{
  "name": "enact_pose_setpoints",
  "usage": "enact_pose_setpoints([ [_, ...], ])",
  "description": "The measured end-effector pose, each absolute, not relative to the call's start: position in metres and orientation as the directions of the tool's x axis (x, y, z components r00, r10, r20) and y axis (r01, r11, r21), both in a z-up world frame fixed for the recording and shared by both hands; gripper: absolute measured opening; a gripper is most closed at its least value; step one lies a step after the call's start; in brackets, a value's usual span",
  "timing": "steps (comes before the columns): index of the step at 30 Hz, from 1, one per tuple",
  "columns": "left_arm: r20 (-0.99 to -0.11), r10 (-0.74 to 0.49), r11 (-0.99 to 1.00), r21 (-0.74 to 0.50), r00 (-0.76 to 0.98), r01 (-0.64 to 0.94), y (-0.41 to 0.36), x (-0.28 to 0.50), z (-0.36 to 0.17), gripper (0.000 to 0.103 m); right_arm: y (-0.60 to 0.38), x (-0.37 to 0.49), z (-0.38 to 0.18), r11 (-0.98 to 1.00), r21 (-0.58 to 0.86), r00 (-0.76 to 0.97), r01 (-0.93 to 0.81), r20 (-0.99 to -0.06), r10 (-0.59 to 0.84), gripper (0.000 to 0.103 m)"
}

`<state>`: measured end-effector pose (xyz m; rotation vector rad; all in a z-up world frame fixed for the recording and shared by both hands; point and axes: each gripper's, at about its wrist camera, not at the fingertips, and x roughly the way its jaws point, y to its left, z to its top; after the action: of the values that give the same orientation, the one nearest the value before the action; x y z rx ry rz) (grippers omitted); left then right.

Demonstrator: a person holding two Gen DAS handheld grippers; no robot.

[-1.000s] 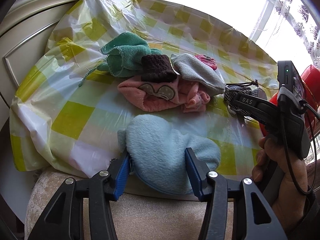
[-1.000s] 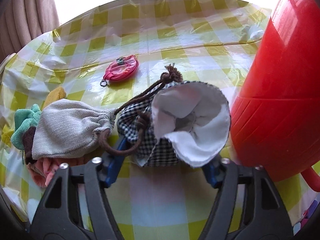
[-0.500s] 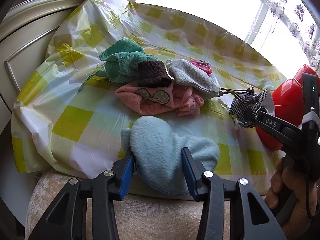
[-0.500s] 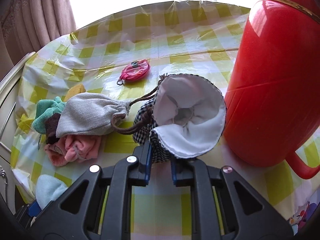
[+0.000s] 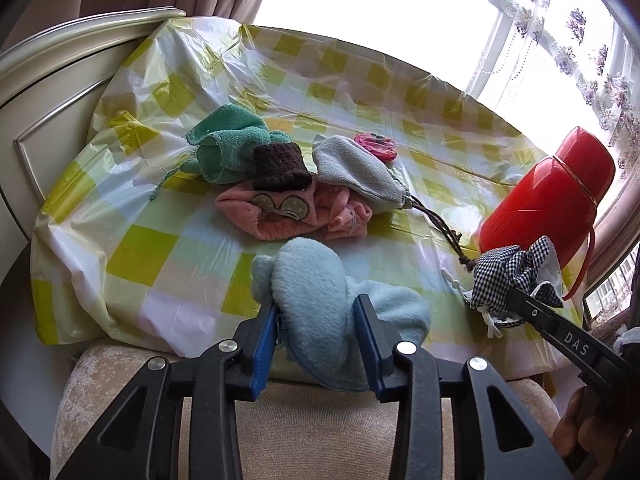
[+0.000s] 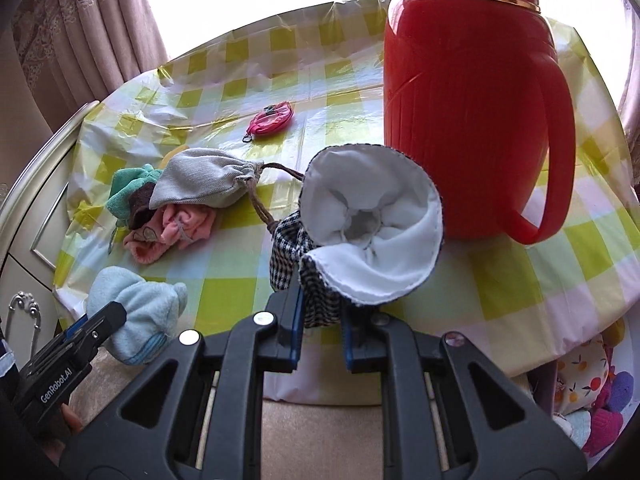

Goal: Organize soft objects
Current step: 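Carry the gingham bag to the box with right tool while left carries the blue pad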

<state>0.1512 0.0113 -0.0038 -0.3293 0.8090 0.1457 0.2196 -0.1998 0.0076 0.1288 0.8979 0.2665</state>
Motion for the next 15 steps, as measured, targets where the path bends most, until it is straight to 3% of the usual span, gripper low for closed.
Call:
enact_pose_setpoints([
  [4, -0.731, -0.012, 0.947, -0.228, 0.683, -0.228, 0.002, 0.149, -0.002, 0.036, -0.211, 0.206, 0.013, 0.957, 0.227, 0.598, -0.182, -0.747, 0.290, 0.018],
  [7, -0.728, -0.030, 0.948, -0.238, 0.685, -0.211, -0.002, 0.146, 0.000, 0.022, -0.219, 0.198, 0.016, 0.955, 0.236, 0.599, -0.180, -0.744, 0.297, 0.018],
  [15, -0.712, -0.035, 0.951, -0.239, 0.701, -0.195, -0.009, 0.139, 0.009, 0.017, -0.242, 0.179, 0.023, 0.952, 0.255, 0.607, -0.171, -0.734, 0.305, 0.018],
])
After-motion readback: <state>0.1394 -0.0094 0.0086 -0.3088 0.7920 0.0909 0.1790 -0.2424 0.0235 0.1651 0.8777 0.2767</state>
